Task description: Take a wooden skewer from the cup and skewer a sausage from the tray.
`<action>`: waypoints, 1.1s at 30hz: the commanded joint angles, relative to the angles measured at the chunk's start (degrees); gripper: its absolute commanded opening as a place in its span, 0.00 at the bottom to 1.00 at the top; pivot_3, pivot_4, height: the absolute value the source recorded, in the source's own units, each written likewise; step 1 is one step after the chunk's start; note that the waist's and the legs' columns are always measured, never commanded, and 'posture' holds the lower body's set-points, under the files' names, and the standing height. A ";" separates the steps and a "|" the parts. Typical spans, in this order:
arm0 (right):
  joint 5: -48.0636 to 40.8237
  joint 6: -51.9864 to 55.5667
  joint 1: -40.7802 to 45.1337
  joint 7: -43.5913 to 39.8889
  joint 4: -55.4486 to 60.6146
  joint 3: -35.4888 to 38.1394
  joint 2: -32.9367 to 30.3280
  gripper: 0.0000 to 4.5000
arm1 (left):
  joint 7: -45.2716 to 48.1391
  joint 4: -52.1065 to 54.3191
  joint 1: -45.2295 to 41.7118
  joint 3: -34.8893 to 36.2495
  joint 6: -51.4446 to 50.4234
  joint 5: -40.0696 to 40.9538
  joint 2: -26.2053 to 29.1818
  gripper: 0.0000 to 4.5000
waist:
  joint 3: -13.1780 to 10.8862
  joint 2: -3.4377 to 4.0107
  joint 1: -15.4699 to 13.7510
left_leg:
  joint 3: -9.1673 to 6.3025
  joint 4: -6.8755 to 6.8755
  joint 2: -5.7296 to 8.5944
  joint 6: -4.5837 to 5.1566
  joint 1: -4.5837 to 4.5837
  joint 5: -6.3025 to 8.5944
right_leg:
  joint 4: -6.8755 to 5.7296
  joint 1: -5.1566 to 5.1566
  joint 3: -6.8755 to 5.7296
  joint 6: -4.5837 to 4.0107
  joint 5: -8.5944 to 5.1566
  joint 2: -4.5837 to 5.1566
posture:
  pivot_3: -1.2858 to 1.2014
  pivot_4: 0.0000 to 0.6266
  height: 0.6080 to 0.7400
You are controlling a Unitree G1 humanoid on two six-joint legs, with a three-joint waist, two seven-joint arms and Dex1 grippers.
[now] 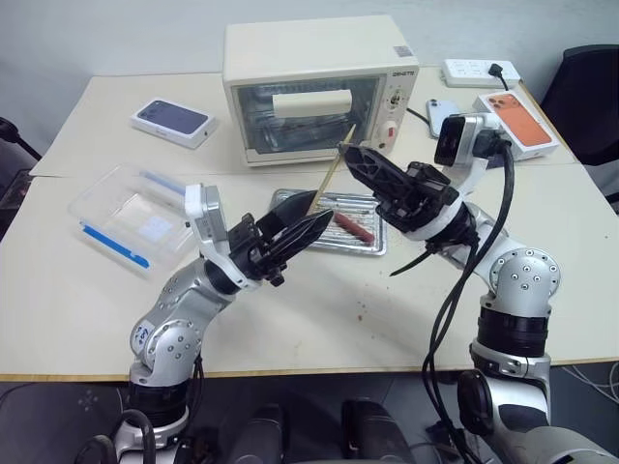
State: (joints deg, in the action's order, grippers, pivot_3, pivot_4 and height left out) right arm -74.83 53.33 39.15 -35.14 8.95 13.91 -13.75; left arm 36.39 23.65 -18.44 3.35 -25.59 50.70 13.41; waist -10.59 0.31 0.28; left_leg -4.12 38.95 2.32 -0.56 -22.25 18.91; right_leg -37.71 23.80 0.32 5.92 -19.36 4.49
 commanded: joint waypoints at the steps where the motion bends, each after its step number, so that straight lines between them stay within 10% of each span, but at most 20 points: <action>1: -1.89 -2.01 0.87 1.17 2.06 0.11 1.38 0.00 | 0.05 -0.30 -0.41 -0.44 3.29 -2.14 -1.69 0.49 | 0.00 0.00 0.00 | 0.00 0.00 0.00 0.00 0.00 0.00 | 0.00 0.00 0.00 0.00 0.00 0.00 | 0.52 0.24 1.00; 10: -1.57 -4.95 -0.54 2.51 2.83 0.24 2.78 0.00 | -0.64 -1.84 -1.68 -1.06 7.09 -4.76 -5.27 0.49 | 0.00 0.00 0.00 | 0.00 0.00 0.00 0.00 0.00 0.00 | 0.00 0.00 0.00 0.00 0.00 0.00 | 0.52 0.24 1.00; 20: -1.06 -6.50 -3.20 1.15 2.37 0.40 1.89 0.00 | -1.48 -2.26 -2.81 -1.25 7.69 -4.28 -6.56 0.00 | 0.00 0.00 -0.01 | 0.00 -0.01 0.00 0.00 0.00 0.00 | 0.01 0.00 0.00 0.00 0.00 -0.01 | 0.52 0.24 1.00; 27: -4.74 -2.17 -5.48 3.14 1.98 0.29 -1.20 0.00 | -1.63 -2.44 -2.77 -0.89 7.27 -4.55 -5.61 0.00 | 0.00 0.00 -0.03 | 0.00 -0.03 0.00 0.00 0.00 0.00 | 0.04 0.00 0.00 0.00 0.00 -0.01 | 0.52 0.24 1.00; 33: 4.60 -6.13 -10.98 -1.79 6.17 0.77 -9.70 0.31 | 1.01 -2.73 -0.15 3.66 7.05 -5.50 1.30 0.00 | 0.00 0.00 -0.13 | 0.01 -0.04 0.00 0.00 -0.01 0.00 | 0.15 0.00 0.01 0.00 0.00 0.00 | 0.52 0.24 1.00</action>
State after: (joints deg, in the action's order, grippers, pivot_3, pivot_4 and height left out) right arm -73.67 49.35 29.60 -33.63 11.55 13.72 -20.12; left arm 36.04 19.49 -19.87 3.93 -19.38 45.23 12.44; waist -10.59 0.31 0.15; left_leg -4.11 38.91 2.33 -0.55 -22.26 18.91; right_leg -37.55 23.80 0.33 5.92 -19.36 4.49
